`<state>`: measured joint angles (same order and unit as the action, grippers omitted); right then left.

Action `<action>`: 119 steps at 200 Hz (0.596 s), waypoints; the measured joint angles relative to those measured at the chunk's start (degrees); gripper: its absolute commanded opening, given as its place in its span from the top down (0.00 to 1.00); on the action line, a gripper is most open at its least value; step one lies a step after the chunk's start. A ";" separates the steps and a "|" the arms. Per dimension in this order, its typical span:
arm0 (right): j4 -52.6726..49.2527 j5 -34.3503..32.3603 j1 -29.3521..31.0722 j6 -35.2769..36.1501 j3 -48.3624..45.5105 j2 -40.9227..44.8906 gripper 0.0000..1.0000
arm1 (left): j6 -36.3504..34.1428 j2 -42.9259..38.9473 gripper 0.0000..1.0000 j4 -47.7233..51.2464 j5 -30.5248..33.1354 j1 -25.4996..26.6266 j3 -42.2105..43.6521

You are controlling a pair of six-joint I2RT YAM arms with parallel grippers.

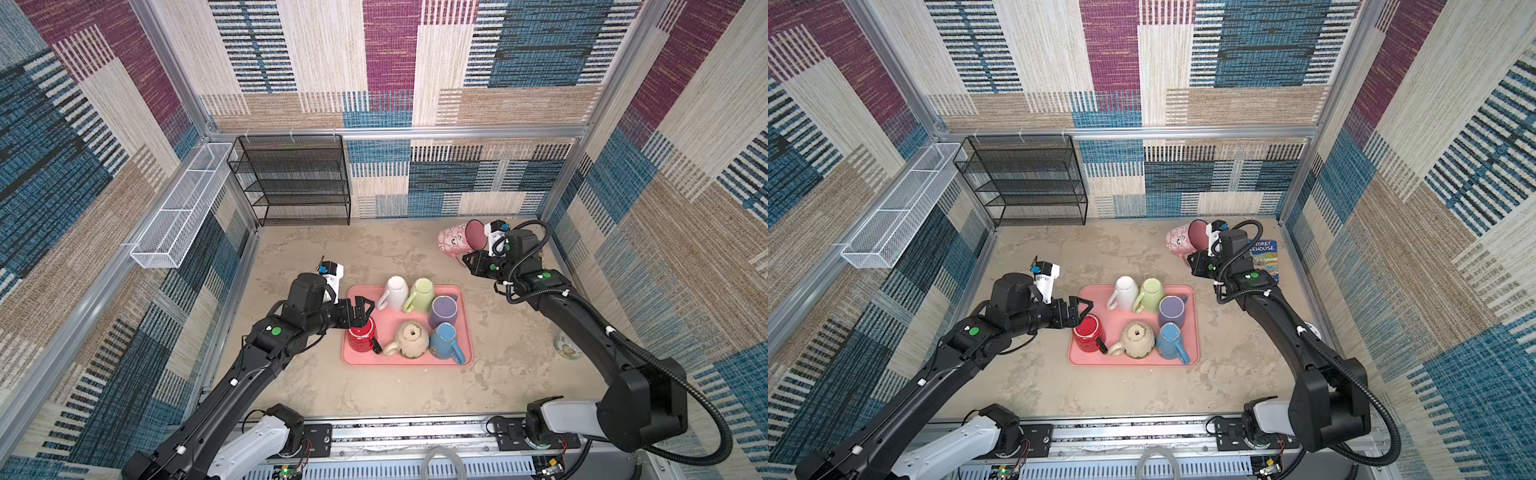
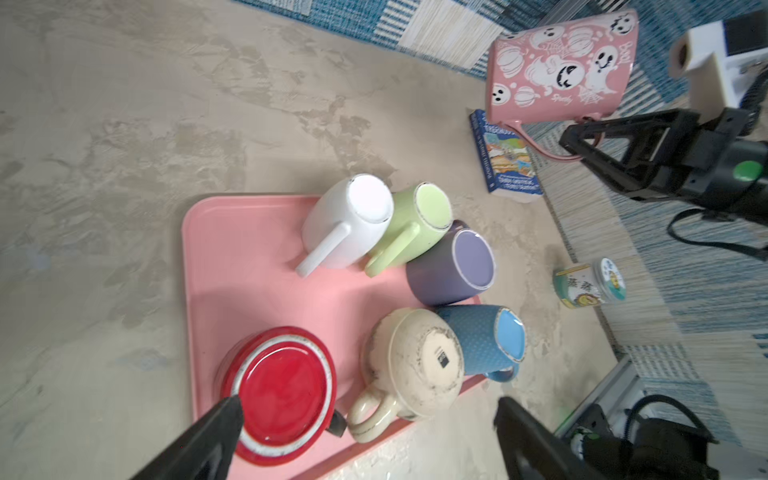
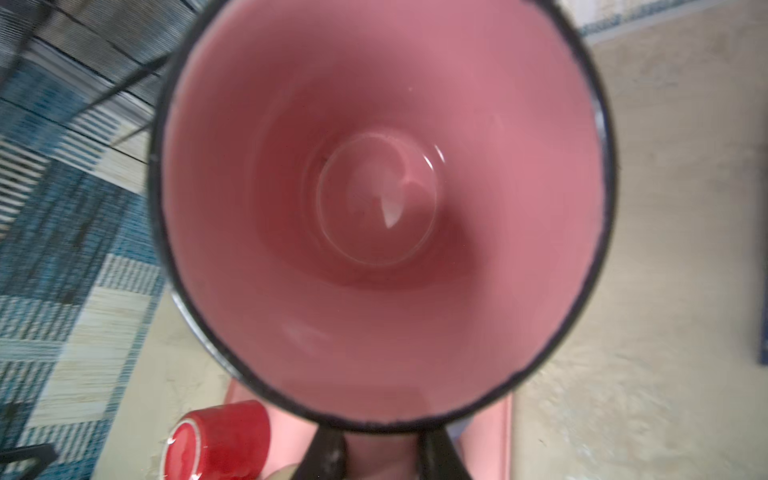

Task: Turn the mug right side up
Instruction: 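Carry the pink mug with the right gripper beside the book while the left withdraws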

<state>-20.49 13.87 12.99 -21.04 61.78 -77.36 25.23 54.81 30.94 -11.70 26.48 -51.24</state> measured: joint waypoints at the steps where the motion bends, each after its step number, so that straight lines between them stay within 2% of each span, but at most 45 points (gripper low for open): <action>1: -0.50 -0.44 0.00 0.20 0.24 -0.26 1.00 | -0.13 0.04 0.00 0.26 0.07 0.00 -0.04; 58: -10.03 -10.47 -0.22 5.09 8.15 -8.92 1.00 | -2.12 1.09 0.00 6.03 4.09 0.00 -2.80; 119: -14.12 -15.43 -2.38 8.24 13.99 -18.34 1.00 | -3.32 4.04 0.00 8.48 6.08 0.00 -3.56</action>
<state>-34.61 -1.56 10.61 -12.80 75.77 -95.70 21.91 58.85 39.42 -5.63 26.48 -54.81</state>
